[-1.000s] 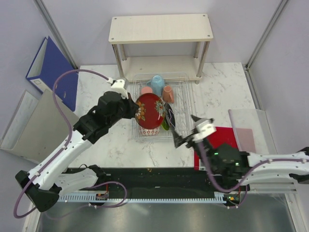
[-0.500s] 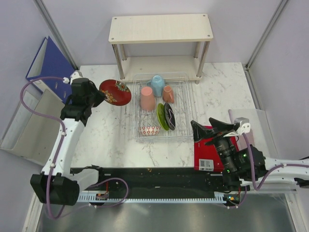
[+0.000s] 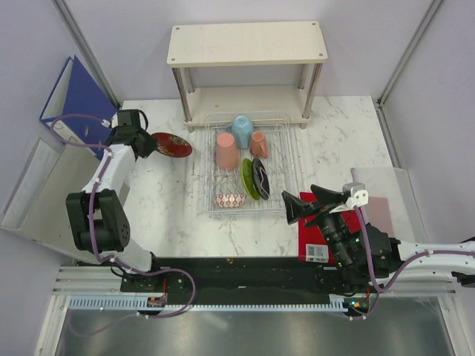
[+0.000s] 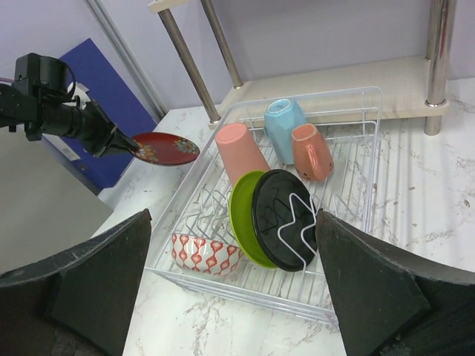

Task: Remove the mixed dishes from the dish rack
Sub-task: Place the plate at the center of the board, then pick up the plate from the dish rack.

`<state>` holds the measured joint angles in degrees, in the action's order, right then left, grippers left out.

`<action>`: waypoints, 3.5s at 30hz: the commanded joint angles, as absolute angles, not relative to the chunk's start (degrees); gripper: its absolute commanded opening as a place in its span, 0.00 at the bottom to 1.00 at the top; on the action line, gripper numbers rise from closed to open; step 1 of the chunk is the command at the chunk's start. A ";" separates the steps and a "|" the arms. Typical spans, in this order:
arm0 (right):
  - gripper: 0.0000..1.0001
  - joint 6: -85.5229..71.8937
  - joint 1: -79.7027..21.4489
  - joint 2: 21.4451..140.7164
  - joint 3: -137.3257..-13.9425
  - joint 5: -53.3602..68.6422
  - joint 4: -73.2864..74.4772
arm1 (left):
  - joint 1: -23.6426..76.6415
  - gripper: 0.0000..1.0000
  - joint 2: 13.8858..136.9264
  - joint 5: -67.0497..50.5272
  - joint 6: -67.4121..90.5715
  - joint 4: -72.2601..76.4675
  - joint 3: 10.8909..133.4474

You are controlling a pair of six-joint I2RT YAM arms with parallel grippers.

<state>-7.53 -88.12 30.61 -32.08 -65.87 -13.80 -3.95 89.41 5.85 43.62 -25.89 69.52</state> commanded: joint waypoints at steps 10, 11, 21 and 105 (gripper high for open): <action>0.98 -4.83 -87.36 28.65 -29.36 -66.97 -15.73 | -6.15 0.02 107.04 4.13 45.44 -22.41 83.14; 0.98 -4.66 -87.28 28.74 -29.44 -67.23 -15.91 | -6.07 0.02 107.92 4.30 45.61 -23.11 83.84; 0.98 -4.74 -86.40 32.43 -30.32 -67.24 -15.91 | -6.15 0.25 110.83 1.86 45.17 -26.01 83.06; 0.00 -19.16 -52.38 86.05 -65.04 -30.15 13.62 | 12.48 0.59 55.90 -6.41 35.16 -31.91 50.89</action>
<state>-23.24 -52.56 91.57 -63.42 -27.03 15.09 12.36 55.68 -6.02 37.19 -34.09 51.29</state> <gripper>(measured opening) 0.043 0.592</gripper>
